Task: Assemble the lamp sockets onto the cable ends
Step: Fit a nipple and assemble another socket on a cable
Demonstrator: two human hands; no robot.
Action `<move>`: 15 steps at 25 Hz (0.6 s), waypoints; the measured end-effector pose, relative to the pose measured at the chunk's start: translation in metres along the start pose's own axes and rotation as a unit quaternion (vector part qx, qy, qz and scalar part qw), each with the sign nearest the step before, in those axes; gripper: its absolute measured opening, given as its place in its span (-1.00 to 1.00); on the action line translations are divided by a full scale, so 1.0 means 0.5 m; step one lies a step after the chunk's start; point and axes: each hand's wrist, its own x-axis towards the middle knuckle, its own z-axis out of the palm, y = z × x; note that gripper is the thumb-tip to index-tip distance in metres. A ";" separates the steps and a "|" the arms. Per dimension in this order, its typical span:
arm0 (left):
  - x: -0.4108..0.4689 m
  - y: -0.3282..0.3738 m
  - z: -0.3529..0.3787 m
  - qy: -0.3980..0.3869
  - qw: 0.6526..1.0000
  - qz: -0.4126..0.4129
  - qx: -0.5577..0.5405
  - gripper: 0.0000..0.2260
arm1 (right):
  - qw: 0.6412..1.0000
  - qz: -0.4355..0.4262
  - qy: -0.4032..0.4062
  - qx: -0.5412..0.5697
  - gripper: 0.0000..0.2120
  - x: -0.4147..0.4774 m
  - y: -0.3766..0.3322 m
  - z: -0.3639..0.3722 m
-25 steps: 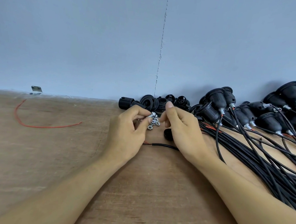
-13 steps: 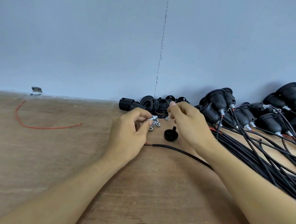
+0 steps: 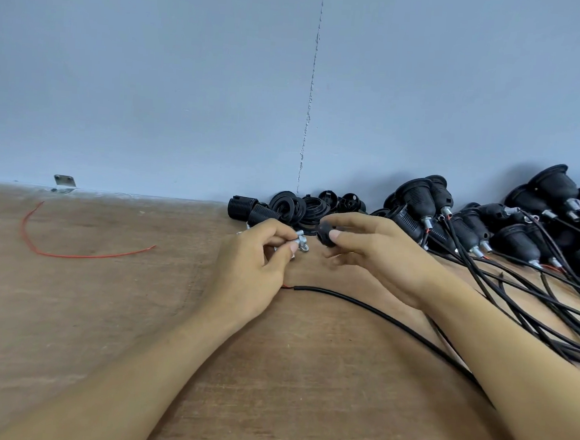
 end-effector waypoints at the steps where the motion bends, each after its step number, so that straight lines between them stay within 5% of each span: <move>1: 0.000 0.001 0.000 0.005 1.000 0.002 -0.002 -0.89 | 0.997 0.015 -0.031 0.074 -0.77 -0.002 0.000 0.001; 4: -0.001 -0.002 -0.001 0.012 1.000 0.006 -0.005 -0.86 | 0.980 0.038 -0.110 0.160 -0.69 -0.007 0.004 0.007; 9: 0.000 -0.005 0.000 0.011 0.999 0.032 0.003 -0.83 | 0.974 0.039 -0.113 0.190 -0.64 -0.009 0.008 0.010; 15: 0.000 -0.009 -0.001 0.004 0.999 0.035 0.005 -0.83 | 0.987 0.035 -0.107 0.115 -0.56 -0.013 0.006 0.004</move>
